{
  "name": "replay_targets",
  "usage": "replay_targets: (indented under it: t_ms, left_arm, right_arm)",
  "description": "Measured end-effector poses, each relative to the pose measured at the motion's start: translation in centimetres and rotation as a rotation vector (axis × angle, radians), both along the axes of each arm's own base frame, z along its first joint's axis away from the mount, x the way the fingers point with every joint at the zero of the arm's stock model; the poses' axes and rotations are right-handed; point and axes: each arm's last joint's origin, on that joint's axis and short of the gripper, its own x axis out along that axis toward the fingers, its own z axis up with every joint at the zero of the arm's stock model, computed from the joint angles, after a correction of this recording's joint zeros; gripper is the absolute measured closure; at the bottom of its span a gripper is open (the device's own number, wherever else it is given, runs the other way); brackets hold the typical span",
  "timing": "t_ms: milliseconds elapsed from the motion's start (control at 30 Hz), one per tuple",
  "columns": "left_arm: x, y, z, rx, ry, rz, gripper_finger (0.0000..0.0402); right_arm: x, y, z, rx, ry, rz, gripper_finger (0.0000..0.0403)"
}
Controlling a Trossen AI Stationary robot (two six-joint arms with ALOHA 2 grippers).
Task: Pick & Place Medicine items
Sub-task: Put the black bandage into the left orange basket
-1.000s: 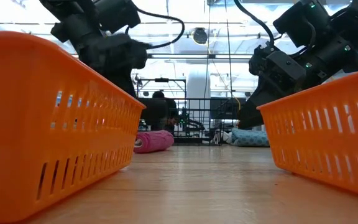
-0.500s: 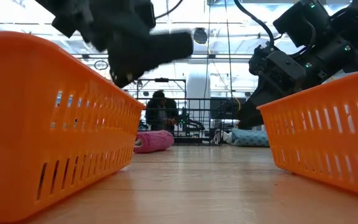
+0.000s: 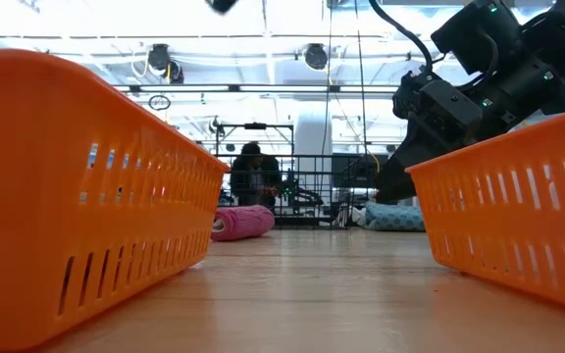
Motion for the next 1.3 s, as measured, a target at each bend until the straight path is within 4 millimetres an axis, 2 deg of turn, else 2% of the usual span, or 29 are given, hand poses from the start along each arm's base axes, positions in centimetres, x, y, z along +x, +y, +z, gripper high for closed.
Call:
replay_targets:
  t_ms: [100, 233, 433, 600, 767, 933, 1167, 1300]
  left_arm:
    - [-0.6, -1.5, 0.6, 0.161, -0.099, -0.140, 0.0179]
    - [-1.5, -3.4, 0.4, 0.350, -0.222, -0.337, 0.0179]
    - [-2.5, -5.0, -0.9, 0.564, -0.211, -0.395, 0.0179]
    - [-3.3, -5.8, -2.0, 0.626, -0.188, -0.436, 0.0179]
    - [-4.1, -5.5, -4.6, 0.648, -0.112, -0.466, 0.0179]
    - [-4.7, -5.2, -7.2, 0.662, -0.124, -0.491, 0.0179]
    - [-4.1, -5.5, -7.7, 0.644, -0.327, -0.461, 0.0179]
    - [-4.1, -5.4, -7.8, 0.691, -0.357, -0.478, 0.0179]
  right_arm:
    - [0.0, 0.0, 0.0, 0.000, 0.000, 0.000, 0.0158]
    - [0.0, 0.0, 0.0, 0.000, 0.000, 0.000, 0.0158]
    - [0.0, 0.0, 0.0, 0.000, 0.000, 0.000, 0.0158]
    - [0.0, 0.0, 0.0, 0.001, 0.000, 0.000, 0.0158]
    - [0.0, 0.0, 0.0, 0.013, -0.002, -0.009, 0.0158]
    - [0.0, 0.0, 0.0, 0.013, -0.002, -0.009, 0.0158]
    - [0.0, 0.0, 0.0, 0.012, -0.002, -0.010, 0.0158]
    - [0.0, 0.0, 0.0, 0.011, -0.002, -0.011, 0.0158]
